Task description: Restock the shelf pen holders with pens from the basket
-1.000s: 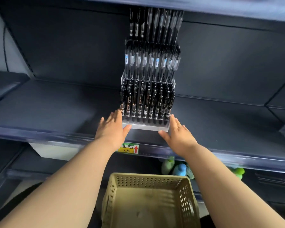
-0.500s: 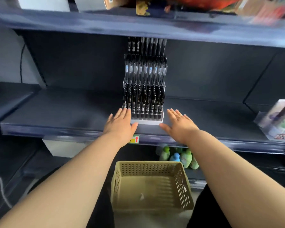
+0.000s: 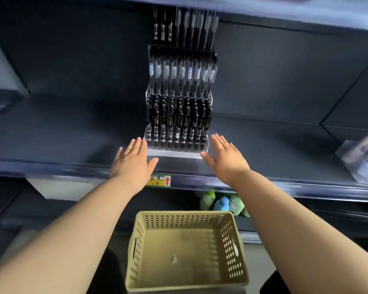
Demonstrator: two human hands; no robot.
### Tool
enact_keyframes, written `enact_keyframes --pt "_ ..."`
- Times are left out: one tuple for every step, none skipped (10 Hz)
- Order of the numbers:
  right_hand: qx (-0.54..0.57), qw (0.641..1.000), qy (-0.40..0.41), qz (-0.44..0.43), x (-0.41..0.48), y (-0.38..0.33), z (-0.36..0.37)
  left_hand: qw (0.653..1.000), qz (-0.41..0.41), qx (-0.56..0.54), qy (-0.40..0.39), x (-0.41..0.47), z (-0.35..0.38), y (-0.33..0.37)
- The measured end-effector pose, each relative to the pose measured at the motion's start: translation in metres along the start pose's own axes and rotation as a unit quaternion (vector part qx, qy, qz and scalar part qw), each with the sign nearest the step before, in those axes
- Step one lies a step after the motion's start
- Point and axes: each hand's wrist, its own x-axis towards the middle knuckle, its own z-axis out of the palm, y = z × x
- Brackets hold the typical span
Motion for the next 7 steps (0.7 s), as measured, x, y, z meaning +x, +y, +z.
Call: enact_keyframes --pt "0.062 0.997 0.040 0.024 0.024 0.015 0.008 1.000 -0.024 0.002 -0.020 0.022 0.005 -0.008" --pt "0.089 0.995 0.032 0.008 0.052 0.020 0.006 1.000 -0.012 0.013 -0.021 0.051 0.002 -0.017" --pt "0.071 0.996 0.000 -0.049 0.073 0.023 0.001 0.999 0.010 0.032 -0.041 0.068 -0.006 -0.025" --pt "0.044 0.997 -0.053 -0.031 0.076 0.026 -0.004 0.997 0.016 0.029 -0.074 0.068 -0.015 -0.023" --pt "0.034 0.994 -0.101 0.011 0.070 0.022 -0.009 0.993 0.006 0.017 -0.120 0.063 -0.030 -0.014" --pt "0.024 0.989 -0.145 0.033 0.052 0.010 -0.012 0.989 -0.029 -0.024 -0.144 0.050 -0.038 -0.001" --pt "0.030 0.990 -0.136 0.020 0.042 -0.003 -0.025 0.987 -0.048 -0.034 -0.148 0.039 -0.054 0.011"
